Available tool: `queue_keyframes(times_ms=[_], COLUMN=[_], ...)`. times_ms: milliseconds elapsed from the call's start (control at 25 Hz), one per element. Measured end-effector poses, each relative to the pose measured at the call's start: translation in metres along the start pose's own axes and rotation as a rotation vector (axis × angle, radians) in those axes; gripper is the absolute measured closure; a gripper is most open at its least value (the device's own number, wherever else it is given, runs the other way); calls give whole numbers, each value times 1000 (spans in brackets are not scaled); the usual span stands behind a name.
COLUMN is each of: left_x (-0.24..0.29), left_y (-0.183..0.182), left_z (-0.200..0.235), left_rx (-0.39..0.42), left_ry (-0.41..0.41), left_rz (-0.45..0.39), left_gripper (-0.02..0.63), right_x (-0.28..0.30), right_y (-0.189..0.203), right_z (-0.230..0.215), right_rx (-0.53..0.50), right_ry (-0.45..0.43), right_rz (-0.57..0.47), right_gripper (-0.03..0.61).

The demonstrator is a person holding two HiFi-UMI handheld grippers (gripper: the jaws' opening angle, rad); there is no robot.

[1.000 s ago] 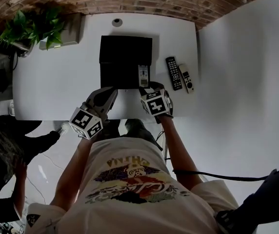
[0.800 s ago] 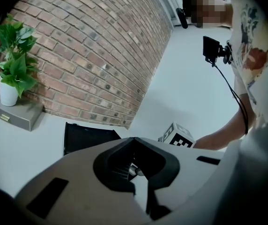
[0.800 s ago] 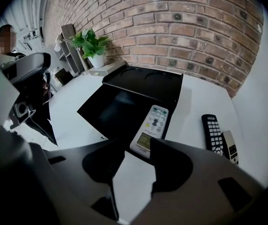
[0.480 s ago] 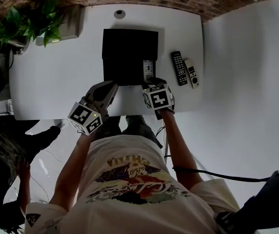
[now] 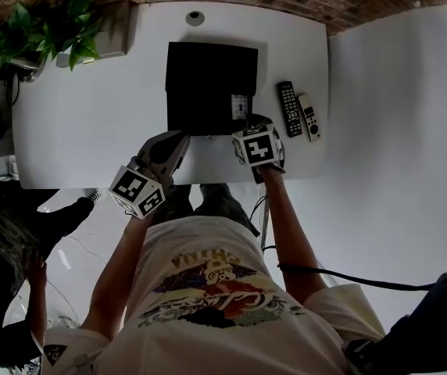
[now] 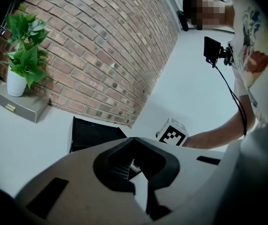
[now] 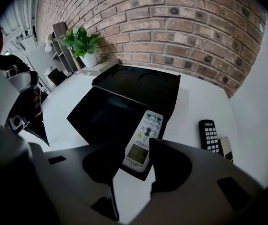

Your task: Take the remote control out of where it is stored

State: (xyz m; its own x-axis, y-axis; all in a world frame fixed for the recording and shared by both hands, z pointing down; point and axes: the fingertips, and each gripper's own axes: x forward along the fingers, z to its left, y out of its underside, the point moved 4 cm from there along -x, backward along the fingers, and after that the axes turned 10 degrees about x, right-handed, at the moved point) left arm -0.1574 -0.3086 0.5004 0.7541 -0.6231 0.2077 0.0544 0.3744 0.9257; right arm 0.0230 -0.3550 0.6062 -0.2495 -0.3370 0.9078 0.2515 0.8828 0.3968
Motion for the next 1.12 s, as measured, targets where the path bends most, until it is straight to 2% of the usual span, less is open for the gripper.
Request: queue_keyframes(times_ms=[120,200,360,560,880,1120], left_x=[-2,-1,1,0,-6,-7], left_y=[1,2,4,6,9,11], left_z=[3,6,8,12,31,39], left_rx=[-4,-7,-17,-34,-63,-72], left_ry=[-7,-9,-7,14,35,61], left_rz=[-2,0,1,1,-1,4], left_gripper=[611,611,611,611,611,611], right_x=[-1,0,13,27,39,42], right_y=[-8,-15,-16,-7,-2,-5], right_z=[0,5,15,14,12,11], right_rx=[-73,-92,-150,-144,-250,-271], right_ry=[69,84,114,165,331,372], right_rz=[-20,-36,2,66,97,94], right_gripper=[426,425,408,379,379,379])
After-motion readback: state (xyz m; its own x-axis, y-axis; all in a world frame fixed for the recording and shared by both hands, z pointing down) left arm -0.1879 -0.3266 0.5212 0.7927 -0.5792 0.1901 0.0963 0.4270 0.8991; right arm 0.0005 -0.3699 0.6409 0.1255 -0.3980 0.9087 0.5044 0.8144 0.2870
